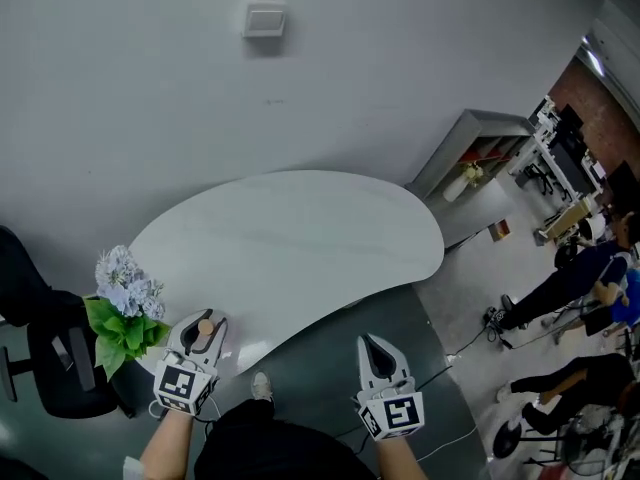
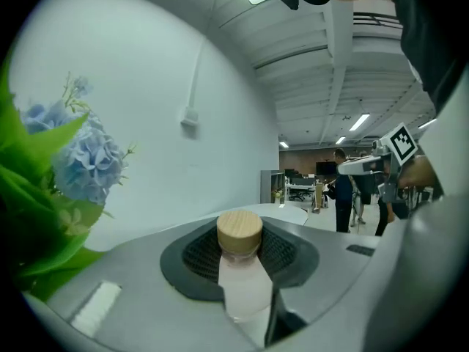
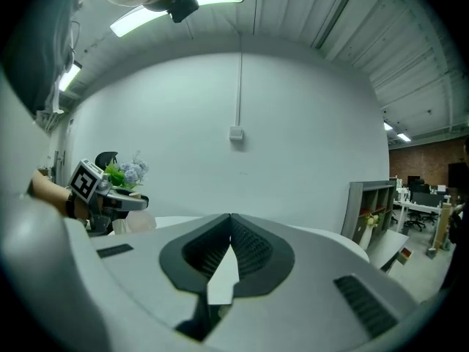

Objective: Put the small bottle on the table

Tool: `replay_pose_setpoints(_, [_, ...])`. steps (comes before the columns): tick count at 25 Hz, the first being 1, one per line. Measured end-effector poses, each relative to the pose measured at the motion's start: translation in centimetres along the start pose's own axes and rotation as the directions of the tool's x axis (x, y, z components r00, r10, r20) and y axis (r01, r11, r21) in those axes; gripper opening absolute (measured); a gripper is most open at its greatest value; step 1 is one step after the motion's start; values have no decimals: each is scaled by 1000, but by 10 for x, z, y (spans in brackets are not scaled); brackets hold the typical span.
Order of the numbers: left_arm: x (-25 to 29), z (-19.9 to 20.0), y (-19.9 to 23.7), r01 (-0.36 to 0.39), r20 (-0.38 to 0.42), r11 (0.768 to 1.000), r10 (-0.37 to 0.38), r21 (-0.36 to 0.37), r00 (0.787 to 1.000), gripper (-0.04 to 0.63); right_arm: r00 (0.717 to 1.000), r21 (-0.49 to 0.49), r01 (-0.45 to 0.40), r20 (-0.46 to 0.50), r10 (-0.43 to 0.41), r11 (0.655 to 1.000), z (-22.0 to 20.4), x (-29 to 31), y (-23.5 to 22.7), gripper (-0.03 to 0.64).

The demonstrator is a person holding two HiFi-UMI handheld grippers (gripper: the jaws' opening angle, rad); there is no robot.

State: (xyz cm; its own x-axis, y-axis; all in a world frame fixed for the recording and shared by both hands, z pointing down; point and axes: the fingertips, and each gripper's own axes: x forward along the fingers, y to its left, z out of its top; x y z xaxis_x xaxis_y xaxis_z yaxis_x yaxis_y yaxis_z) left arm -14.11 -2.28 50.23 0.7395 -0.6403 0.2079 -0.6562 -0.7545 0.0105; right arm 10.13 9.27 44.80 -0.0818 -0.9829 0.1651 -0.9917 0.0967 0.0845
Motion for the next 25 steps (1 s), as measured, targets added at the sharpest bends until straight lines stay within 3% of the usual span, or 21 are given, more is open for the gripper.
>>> replay_pose_setpoints(15, [52,-1,5,91,-19,995,-92,-39,996,112,998,-7,-21,-58,21,1000,4,73,-7,6])
replay_pose_setpoints(25, [74,28,6,13,26,1000,-12,-28,1000,112,992,-35,-126,-4,126,991,25,122,-36,6])
